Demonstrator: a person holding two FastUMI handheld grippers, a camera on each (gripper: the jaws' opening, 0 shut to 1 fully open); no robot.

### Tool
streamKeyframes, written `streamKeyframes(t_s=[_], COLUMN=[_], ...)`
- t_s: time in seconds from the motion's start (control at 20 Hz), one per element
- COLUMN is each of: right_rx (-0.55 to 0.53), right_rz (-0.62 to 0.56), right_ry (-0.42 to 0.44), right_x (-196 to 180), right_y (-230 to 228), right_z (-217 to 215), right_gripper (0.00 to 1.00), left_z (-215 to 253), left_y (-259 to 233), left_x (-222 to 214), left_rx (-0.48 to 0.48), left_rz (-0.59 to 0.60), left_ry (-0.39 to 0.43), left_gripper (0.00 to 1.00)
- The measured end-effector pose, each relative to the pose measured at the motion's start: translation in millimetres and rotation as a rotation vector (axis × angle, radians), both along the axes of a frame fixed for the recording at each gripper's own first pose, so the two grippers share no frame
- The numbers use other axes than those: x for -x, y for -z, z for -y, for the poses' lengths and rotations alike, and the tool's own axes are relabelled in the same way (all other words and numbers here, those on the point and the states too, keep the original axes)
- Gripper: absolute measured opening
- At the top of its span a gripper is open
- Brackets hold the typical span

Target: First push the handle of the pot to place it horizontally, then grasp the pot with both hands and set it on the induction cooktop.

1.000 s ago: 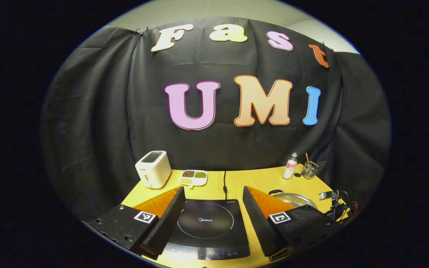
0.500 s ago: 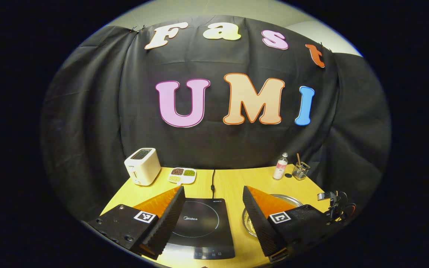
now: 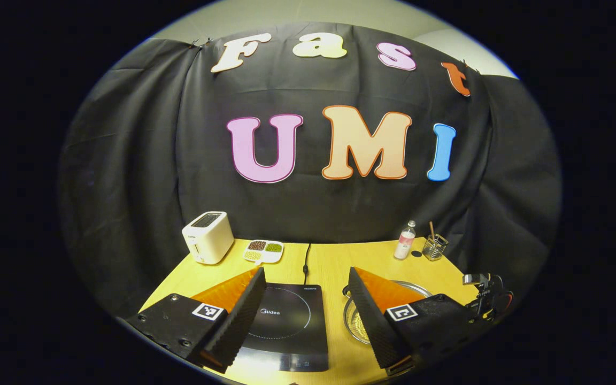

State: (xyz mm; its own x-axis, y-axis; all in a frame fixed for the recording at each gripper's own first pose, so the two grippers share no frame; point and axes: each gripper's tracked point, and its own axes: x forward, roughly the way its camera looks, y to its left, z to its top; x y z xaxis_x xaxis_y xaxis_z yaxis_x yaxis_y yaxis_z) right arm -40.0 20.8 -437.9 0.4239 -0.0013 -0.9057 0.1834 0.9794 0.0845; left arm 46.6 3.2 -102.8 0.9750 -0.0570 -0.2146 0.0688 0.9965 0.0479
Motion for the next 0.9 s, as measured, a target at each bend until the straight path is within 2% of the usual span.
streamKeyframes(t_s=[0.2, 0.25, 0.3, 0.4, 0.45, 0.6, 0.75, 0.8, 0.85, 0.9], right_rx=[0.023, 0.025, 0.029, 0.038, 0.043, 0.052, 0.059, 0.062, 0.065, 0.068], right_rz=[0.003, 0.002, 0.003, 0.008, 0.012, 0.025, 0.037, 0.04, 0.043, 0.047], right_ry=[0.008, 0.011, 0.013, 0.018, 0.022, 0.027, 0.025, 0.024, 0.021, 0.018], right_x=[-5, -8, -9, -16, -20, -32, -47, -56, -62, -65], right_y=[-3, -5, -6, -7, -9, -12, -17, -16, -17, -18], right_z=[21, 26, 31, 41, 46, 60, 72, 76, 79, 81], right_gripper=[0.03, 0.0, 0.03, 0.0, 0.03, 0.0, 0.0, 0.03, 0.0, 0.03], left_z=[-2, -3, -4, -8, -10, -16, -22, -24, -25, -25], left_y=[3, 4, 5, 5, 5, 6, 8, 9, 9, 11], left_x=[1, 1, 1, 2, 3, 5, 8, 9, 10, 11], left_rx=[0.006, 0.006, 0.006, 0.004, 0.003, 0.002, -0.003, -0.004, -0.002, 0.001], left_rz=[-0.007, -0.009, -0.011, -0.011, -0.012, -0.014, -0.02, -0.022, -0.023, -0.026], left_ry=[-0.035, -0.045, -0.056, -0.078, -0.088, -0.122, -0.156, -0.166, -0.174, -0.182], left_gripper=[0.95, 0.95, 0.95, 0.95, 0.95, 0.95, 0.95, 0.95, 0.95, 0.95])
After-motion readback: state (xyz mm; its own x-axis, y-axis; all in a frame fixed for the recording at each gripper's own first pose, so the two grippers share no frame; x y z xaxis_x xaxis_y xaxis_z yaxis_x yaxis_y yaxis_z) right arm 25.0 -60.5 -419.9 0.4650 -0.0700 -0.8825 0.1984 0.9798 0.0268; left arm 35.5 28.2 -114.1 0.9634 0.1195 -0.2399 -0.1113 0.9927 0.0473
